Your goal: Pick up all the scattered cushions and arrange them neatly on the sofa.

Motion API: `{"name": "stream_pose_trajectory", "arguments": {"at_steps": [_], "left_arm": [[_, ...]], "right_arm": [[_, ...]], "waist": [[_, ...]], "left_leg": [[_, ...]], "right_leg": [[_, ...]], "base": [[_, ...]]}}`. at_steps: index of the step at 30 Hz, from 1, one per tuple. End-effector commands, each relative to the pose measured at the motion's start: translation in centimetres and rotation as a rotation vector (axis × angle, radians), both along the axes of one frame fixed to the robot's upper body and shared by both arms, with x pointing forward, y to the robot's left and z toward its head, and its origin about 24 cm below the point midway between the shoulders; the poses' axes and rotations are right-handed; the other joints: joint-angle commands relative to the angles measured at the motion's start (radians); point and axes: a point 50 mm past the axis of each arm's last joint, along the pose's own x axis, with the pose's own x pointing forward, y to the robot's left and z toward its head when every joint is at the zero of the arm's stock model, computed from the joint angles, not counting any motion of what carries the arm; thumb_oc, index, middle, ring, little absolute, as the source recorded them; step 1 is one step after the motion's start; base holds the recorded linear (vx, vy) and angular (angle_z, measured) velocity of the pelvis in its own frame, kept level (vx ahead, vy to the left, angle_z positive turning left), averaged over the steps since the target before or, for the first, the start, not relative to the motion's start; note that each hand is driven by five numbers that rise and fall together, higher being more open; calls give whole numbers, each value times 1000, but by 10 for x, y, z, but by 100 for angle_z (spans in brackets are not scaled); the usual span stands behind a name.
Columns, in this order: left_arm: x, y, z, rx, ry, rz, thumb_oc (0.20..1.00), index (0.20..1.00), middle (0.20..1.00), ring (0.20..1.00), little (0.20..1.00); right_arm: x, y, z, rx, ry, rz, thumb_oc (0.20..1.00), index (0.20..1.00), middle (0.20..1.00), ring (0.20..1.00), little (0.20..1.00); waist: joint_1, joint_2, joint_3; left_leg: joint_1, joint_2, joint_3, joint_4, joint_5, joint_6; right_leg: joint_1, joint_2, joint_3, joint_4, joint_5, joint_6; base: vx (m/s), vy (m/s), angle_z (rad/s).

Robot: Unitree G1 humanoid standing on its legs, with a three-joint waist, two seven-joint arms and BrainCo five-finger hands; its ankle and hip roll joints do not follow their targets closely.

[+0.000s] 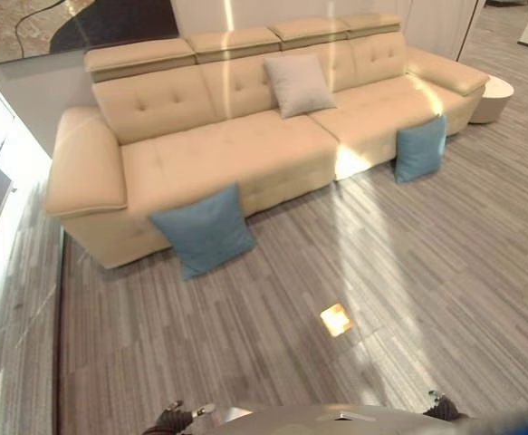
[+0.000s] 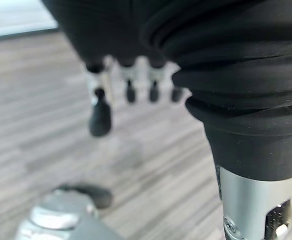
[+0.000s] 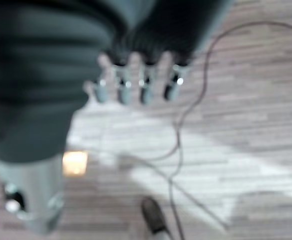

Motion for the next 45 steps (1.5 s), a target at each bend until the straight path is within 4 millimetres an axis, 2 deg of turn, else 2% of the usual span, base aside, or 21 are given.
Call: {"name": "stream_pose_trajectory", "arguments": {"at_steps": [1, 8, 14, 19, 22, 24, 27, 30, 36, 38, 40, 41, 44, 45], "left_arm": [[18, 3, 3, 36, -50, -11, 1000, 1000, 1000, 1000, 1000], [21, 1, 3, 24, -59, -4, 1000, 1000, 1000, 1000, 1000], [14, 3, 2, 23, -42, 14, 1000, 1000, 1000, 1000, 1000], [1, 2, 0, 16, 0, 21, 1000, 1000, 1000, 1000, 1000], [0, 2, 0, 14, 3, 17, 1000, 1000, 1000, 1000, 1000], [11, 5, 2, 24, -26, 8, 1000, 1000, 1000, 1000, 1000], [30, 6, 6, 33, -74, -11, 1000, 1000, 1000, 1000, 1000], [31, 5, 6, 28, -71, -18, 1000, 1000, 1000, 1000, 1000], [38, 0, 5, 15, -84, -21, 1000, 1000, 1000, 1000, 1000], [40, -3, 5, 5, -90, -20, 1000, 1000, 1000, 1000, 1000], [43, -5, 6, -3, -105, -9, 1000, 1000, 1000, 1000, 1000], [39, -4, 5, -9, -94, 3, 1000, 1000, 1000, 1000, 1000], [38, 1, 6, -3, -84, -3, 1000, 1000, 1000, 1000, 1000], [37, 3, 6, 3, -81, -6, 1000, 1000, 1000, 1000, 1000]], "right_arm": [[12, -2, 2, -25, -25, 12, 1000, 1000, 1000, 1000, 1000], [13, -1, 2, -24, -28, 19, 1000, 1000, 1000, 1000, 1000], [16, -1, 3, -24, -36, 27, 1000, 1000, 1000, 1000, 1000], [21, 2, 4, -15, -51, 42, 1000, 1000, 1000, 1000, 1000], [22, 3, 4, -11, -53, 43, 1000, 1000, 1000, 1000, 1000], [31, 4, 6, -9, -87, 28, 1000, 1000, 1000, 1000, 1000], [40, 2, 9, -7, -120, 13, 1000, 1000, 1000, 1000, 1000], [41, 1, 10, -12, -127, 19, 1000, 1000, 1000, 1000, 1000], [56, -1, 15, -14, -183, 14, 1000, 1000, 1000, 1000, 1000], [61, -3, 18, -24, -198, 24, 1000, 1000, 1000, 1000, 1000], [67, -5, 21, -25, -219, 26, 1000, 1000, 1000, 1000, 1000], [66, -5, 21, -25, -216, 34, 1000, 1000, 1000, 1000, 1000], [64, -3, 19, -14, -206, 22, 1000, 1000, 1000, 1000, 1000], [64, 2, 17, -2, -204, 30, 1000, 1000, 1000, 1000, 1000]], "waist": [[10, -44, -1], [7, -43, 2], [15, -46, 2], [35, -50, 4], [42, -49, 9], [45, -38, 26], [53, -37, 36], [70, -50, 26], [67, -40, 54], [62, -38, 78], [52, -43, 84], [44, -52, 83], [40, -65, 81], [47, -72, 77]], "left_leg": [[-59, -12, -93, -38, 32, -38], [-60, -10, -90, -38, 30, -38], [-62, -12, -98, -38, 31, -34], [-65, -20, -109, -38, 32, -30], [-67, -21, -112, -37, 34, -25], [-82, -18, -143, -29, 42, -23], [-129, -30, -206, -6, 49, -34], [-159, -28, -238, -2, 62, -57], [-216, -23, -290, 9, 90, -85], [-258, -42, -281, 70, 83, -87], [-282, -49, -226, 120, 62, -69], [-282, -58, -207, 151, 31, -46], [-284, -68, -207, 156, 24, -38], [-261, -71, -213, 161, -14, -32]], "right_leg": [[41, -88, -53, -56, 43, 133], [36, -87, -49, -56, 43, 133], [34, -87, -51, -50, 42, 133], [30, -92, -61, -37, 43, 136], [22, -100, -63, -12, 38, 134], [-9, -104, -42, 63, 9, 127], [-12, -93, -30, 66, -18, 114], [11, -80, -67, 16, -13, 114], [15, -50, -92, -35, -11, 104], [20, -47, -100, -46, -11, 98], [17, -49, -111, -49, -17, 92], [11, -53, -117, -30, -23, 84], [6, -71, -136, 5, -34, 80], [11, -80, -133, 64, -69, 80]], "base": [[5, -3, -4], [2, -1, -3], [0, 0, 0], [0, 27, 6], [-33, 32, 8], [-58, 11, 12], [-40, -45, 78], [35, -128, 69], [-35, -72, 38], [-101, 6, 24], [-85, 59, 77], [-14, 84, 77], [59, 134, 26], [156, 168, 16]]}}
